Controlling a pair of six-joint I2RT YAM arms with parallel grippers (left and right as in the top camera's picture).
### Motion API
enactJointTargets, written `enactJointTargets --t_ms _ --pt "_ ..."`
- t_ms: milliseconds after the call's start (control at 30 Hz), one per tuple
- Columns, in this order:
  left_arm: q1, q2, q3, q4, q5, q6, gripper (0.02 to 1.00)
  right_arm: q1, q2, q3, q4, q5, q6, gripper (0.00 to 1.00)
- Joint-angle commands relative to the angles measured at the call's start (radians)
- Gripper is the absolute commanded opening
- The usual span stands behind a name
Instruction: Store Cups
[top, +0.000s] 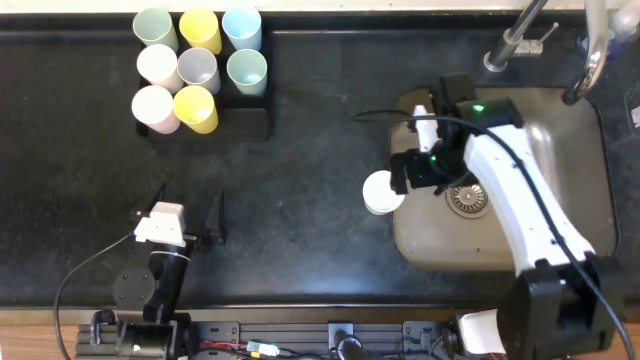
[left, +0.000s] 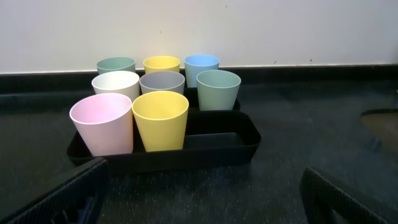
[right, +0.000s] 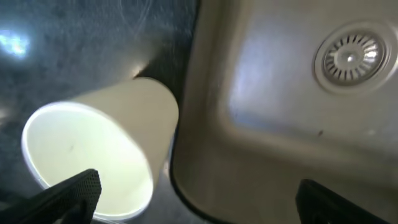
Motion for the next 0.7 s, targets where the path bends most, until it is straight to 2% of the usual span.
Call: enactJointTargets --t_ms 33,100,200,300,400,567,700 --pt "-0.003 -0.010 -0.002 -0.001 0.014 0.015 0.998 0.029 0.046 0.017 0.033 0.051 -0.012 0.936" --pt "-0.003 -0.010 -0.002 0.000 0.014 0.016 1.000 0.032 0.064 0.017 0.044 0.054 -0.011 0.844" --pt "-0.003 -0.010 -0.002 0.000 0.014 0.016 0.998 0.043 0.080 0.017 0.047 0.055 -0.009 0.652" --pt "-0.003 -0.010 -0.002 0.000 0.014 0.016 0.998 0.060 0.081 0.017 0.053 0.047 -0.005 0.375" --pt "-0.003 -0.010 -0.002 0.000 0.014 0.015 0.998 0.077 0.081 0.017 0.061 0.038 0.030 0.040" --pt "-0.003 -0.010 -0.002 0.000 0.014 0.016 1.000 0.106 0.076 0.050 0.065 0.002 0.077 0.042" --pt "-0.003 -0.010 -0.002 -0.001 0.014 0.016 0.998 0.129 0.067 0.224 0.041 -0.034 0.114 0.042"
